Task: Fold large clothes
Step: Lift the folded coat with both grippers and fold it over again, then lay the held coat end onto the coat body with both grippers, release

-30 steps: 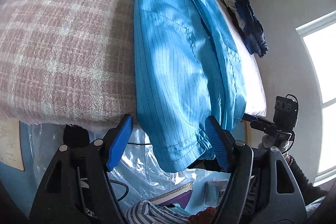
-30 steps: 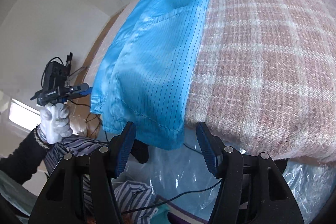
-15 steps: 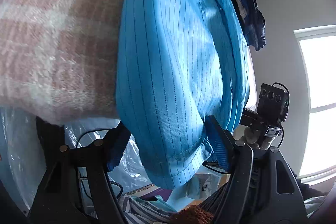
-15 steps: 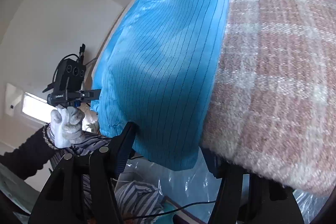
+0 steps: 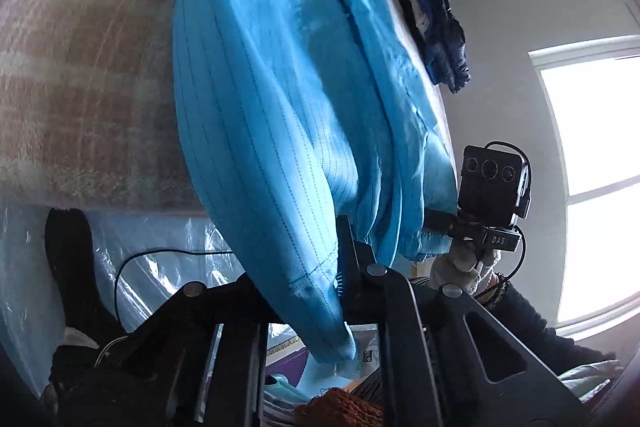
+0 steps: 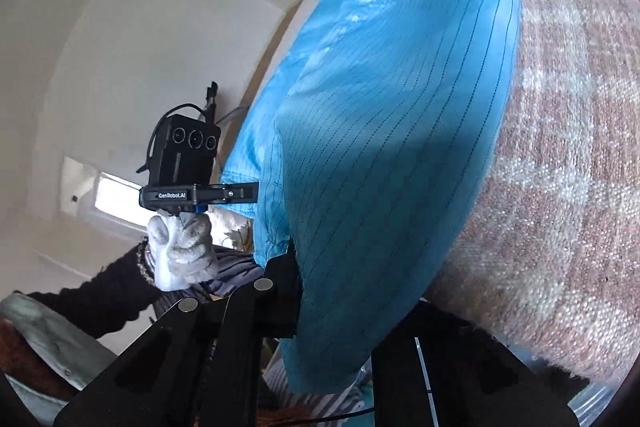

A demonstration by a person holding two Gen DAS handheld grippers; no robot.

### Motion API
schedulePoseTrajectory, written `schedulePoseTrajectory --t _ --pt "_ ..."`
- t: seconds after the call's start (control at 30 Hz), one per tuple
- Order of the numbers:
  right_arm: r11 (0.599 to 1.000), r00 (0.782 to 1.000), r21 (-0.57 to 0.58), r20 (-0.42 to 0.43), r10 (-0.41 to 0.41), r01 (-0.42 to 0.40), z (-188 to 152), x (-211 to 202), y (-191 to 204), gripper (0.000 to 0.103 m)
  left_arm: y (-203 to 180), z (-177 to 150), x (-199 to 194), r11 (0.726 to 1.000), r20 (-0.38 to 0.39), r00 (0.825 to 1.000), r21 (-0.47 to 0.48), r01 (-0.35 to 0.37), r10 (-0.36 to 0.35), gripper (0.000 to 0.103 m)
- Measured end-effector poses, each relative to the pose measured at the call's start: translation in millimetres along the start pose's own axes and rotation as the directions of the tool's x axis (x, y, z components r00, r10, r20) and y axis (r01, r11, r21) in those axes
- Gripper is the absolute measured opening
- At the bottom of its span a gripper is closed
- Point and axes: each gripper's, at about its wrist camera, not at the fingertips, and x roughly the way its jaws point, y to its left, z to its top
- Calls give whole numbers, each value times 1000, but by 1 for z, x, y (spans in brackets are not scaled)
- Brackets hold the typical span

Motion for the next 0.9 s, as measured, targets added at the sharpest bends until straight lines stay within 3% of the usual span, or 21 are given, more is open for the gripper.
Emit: schedulePoseTrajectory --t 0.2,0.37,0.5,0.9 --pt "996 992 31 100 77 -80 15 -22 14 7 -27 14 -29 999 85 995 9 53 -54 7" --pt "987 982 82 135 130 -142 28 -33 26 6 -44 26 -43 997 103 992 21 68 -70 6" --pt "996 991 47 120 63 -69 36 -26 46 6 -48 32 -49 998 117 991 12 59 -60 6" --pt "993 991 102 129 41 -54 43 -7 44 6 -56 69 -48 999 122 992 -14 29 -27 6"
